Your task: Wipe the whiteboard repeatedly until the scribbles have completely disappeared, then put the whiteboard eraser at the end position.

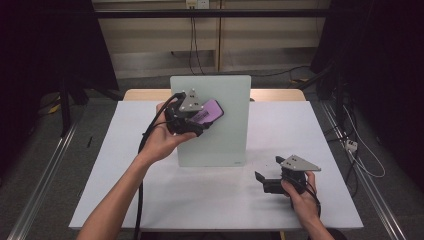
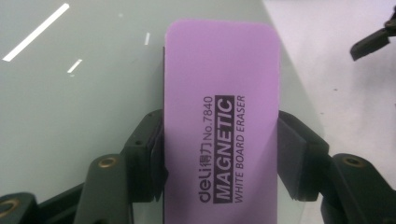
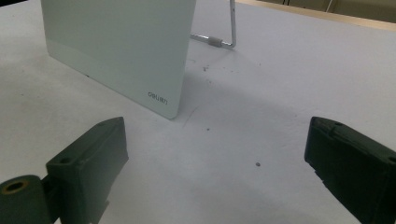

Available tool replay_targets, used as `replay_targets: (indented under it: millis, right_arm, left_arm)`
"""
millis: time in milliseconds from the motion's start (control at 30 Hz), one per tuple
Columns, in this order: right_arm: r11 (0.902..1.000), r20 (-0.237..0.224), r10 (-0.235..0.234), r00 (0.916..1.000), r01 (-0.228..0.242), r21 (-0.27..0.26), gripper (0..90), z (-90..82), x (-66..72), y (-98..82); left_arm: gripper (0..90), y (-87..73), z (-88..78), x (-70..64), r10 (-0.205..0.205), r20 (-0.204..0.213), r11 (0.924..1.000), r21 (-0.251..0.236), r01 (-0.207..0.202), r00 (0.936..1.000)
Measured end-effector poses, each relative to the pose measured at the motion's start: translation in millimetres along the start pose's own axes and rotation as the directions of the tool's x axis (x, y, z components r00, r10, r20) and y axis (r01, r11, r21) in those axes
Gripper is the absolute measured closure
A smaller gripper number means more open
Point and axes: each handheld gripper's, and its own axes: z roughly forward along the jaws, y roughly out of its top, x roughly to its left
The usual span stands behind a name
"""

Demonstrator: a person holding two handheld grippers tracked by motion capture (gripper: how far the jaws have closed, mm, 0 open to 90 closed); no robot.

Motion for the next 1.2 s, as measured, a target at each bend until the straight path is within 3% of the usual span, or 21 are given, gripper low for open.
replay_targets:
  millis: [67, 167, 433, 500, 667, 867, 1033, 1200]
  right_arm:
    - [0.9999, 0.004, 0.011, 0.9999, -0.011, -0.001, 6.3, 0.7, -0.9, 0.3]
    - [0.9999, 0.004, 0.015, 0.9999, -0.015, -0.004, 6.4, 2.2, -0.6, 1.5]
    - [1.0, 0.0, 0.006, 1.0, -0.006, 0.004, 6.4, 4.9, 1.2, 1.8]
    - [1.0, 0.0, 0.008, 1.0, -0.008, 0.004, 6.4, 4.0, 1.8, 1.4]
    - [1.0, 0.0, 0.001, 1.0, -0.001, 0.001, 6.4, 2.8, 1.0, 0.9]
    - [1.0, -0.01, -0.003, 0.9999, 0.003, 0.004, 6.4, 3.2, 3.0, 0.8]
    - [1.0, -0.007, 0.003, 1.0, -0.003, 0.001, 6.4, 1.9, 0.5, 0.3]
    - [0.9999, 0.003, 0.014, 0.9999, -0.014, -0.001, 6.6, 5.1, -2.0, 1.6]
  left_arm:
    - [40.8, -0.7, -5.2, 1.6, 0.0, -0.032, 1.0, -0.008, 0.0, 0.9995]
    - [40.8, -3.5, -11.4, 5.6, -0.015, -0.037, 0.9998, -0.014, 0.015, 0.9992]
    - [40.9, -24.2, -30.1, 7.9, -0.074, 0.002, 0.9965, -0.039, 0.074, 0.9973]
    - [40.8, -31.5, -35.5, 7.6, -0.099, 0.029, 0.9937, -0.05, 0.1, 0.9947]
    - [40.9, -41.2, -42.8, 6.1, -0.124, 0.028, 0.9911, -0.045, 0.126, 0.9918]
    - [40.8, -43.5, -39.8, -6.0, -0.099, 0.047, 0.9951, 0.002, 0.099, 0.994]
    - [40.8, -43.4, -39.1, -13.6, -0.116, 0.081, 0.9931, -0.011, 0.117, 0.99]
    - [40.8, -46.9, -31.5, -19.0, -0.11, 0.111, 0.9939, 0.024, 0.108, 0.9877]
